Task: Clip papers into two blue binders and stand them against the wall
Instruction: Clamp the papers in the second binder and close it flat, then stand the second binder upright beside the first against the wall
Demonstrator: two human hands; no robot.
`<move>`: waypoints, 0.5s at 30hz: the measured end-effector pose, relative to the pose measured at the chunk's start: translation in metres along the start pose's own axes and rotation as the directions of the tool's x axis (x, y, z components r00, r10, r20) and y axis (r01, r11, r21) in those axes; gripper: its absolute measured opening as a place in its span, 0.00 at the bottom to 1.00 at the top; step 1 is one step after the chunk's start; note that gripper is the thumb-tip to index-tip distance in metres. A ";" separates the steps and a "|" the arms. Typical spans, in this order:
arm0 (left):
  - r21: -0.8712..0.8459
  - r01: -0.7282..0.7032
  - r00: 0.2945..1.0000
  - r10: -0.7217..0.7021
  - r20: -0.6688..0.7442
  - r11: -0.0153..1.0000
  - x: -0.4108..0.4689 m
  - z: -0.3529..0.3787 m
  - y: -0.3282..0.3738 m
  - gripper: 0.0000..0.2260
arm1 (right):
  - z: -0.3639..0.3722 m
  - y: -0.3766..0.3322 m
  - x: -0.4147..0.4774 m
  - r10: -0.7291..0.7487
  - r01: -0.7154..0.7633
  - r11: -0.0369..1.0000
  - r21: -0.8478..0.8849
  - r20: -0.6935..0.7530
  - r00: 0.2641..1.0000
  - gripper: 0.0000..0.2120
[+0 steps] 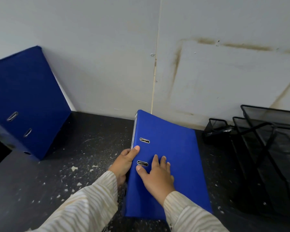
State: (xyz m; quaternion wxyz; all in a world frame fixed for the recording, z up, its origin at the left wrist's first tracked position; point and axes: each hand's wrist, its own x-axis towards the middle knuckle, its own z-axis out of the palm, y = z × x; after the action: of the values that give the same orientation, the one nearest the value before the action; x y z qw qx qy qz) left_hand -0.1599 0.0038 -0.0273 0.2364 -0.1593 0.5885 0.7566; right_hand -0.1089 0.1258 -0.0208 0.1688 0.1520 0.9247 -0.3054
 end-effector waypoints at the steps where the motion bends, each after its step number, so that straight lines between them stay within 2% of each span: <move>1: -0.012 -0.006 1.000 0.006 0.009 1.000 -0.005 0.000 0.000 0.23 | 0.000 -0.002 -0.004 -0.008 0.008 1.000 0.001 -0.011 1.000 0.45; 5: -0.038 -0.025 0.993 0.029 0.116 0.999 -0.025 -0.008 0.008 0.26 | 0.000 -0.010 -0.025 -0.038 0.039 0.999 0.018 -0.082 0.996 0.50; 9: 0.045 -0.059 0.958 0.044 0.285 0.997 -0.039 -0.018 0.015 0.24 | 0.006 -0.019 -0.040 -0.046 0.056 0.997 0.051 -0.176 0.983 0.52; 15: 0.053 -0.089 0.929 0.063 0.364 0.995 -0.061 -0.036 0.015 0.27 | 0.025 -0.025 -0.067 -0.069 0.104 0.988 0.118 -0.270 0.960 0.51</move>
State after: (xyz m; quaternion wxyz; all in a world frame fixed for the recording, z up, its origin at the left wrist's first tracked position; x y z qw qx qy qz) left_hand -0.1186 -0.0439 0.0075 0.3166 0.0139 0.5662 0.7609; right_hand -0.0531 0.0794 0.0006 0.0196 0.1616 0.9227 -0.3494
